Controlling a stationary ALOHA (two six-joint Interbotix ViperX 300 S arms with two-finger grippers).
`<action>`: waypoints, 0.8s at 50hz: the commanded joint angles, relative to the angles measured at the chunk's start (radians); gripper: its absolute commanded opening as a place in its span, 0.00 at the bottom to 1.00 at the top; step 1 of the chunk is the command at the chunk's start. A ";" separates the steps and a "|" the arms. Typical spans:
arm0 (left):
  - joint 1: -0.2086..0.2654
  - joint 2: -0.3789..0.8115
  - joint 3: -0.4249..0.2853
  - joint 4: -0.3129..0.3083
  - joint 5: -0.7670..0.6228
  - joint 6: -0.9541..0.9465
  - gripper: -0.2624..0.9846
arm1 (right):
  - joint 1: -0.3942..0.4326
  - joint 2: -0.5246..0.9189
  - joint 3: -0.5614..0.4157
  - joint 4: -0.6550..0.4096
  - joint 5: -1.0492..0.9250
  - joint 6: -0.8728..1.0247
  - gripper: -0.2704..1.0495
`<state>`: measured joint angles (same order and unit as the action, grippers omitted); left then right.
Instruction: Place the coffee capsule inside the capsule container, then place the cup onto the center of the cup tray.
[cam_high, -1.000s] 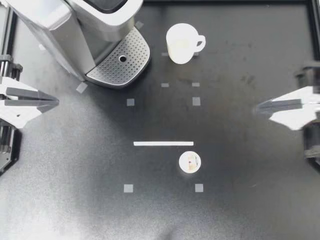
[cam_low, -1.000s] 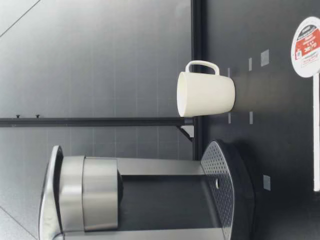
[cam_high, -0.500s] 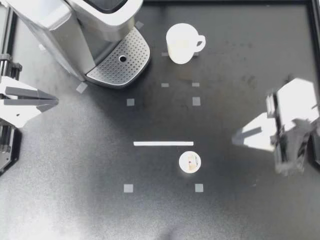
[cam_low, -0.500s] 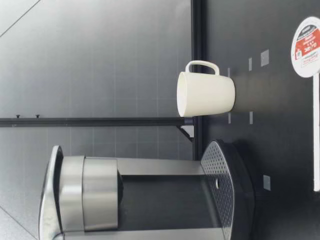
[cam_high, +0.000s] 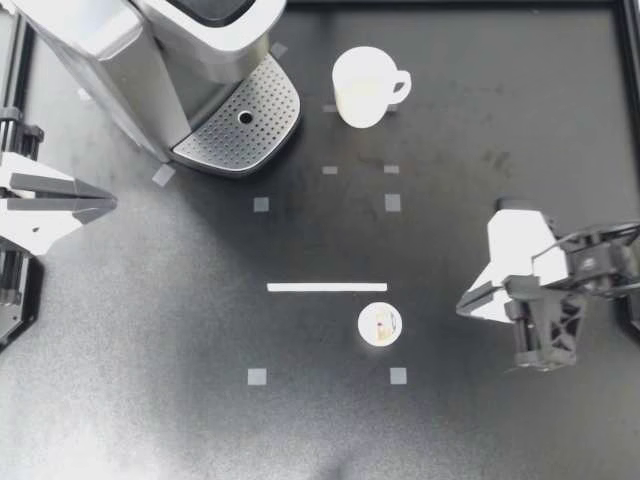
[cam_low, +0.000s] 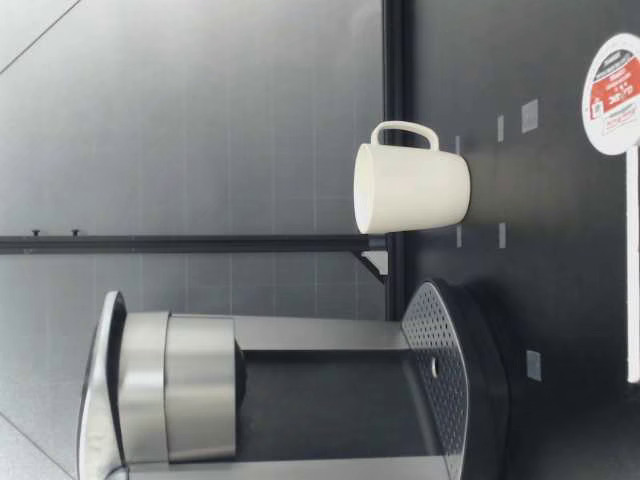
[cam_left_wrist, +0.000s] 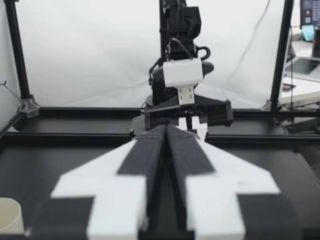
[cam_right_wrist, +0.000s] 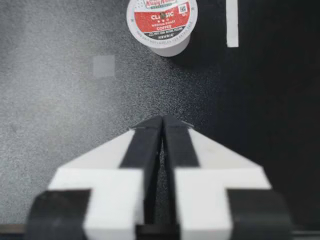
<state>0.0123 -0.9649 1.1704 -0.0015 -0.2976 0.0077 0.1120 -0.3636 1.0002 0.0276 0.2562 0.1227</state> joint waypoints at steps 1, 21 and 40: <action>0.003 0.005 -0.012 0.000 -0.009 0.002 0.32 | 0.008 0.017 -0.035 0.003 -0.003 -0.002 0.43; 0.003 0.005 -0.011 0.003 -0.011 0.011 0.32 | 0.038 0.144 -0.060 0.015 0.011 0.003 0.90; 0.003 0.005 0.005 0.003 -0.009 0.008 0.32 | 0.038 0.327 -0.150 -0.008 -0.044 -0.005 0.92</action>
<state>0.0138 -0.9649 1.1858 -0.0015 -0.2976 0.0169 0.1427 -0.0399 0.8774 0.0261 0.2378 0.1197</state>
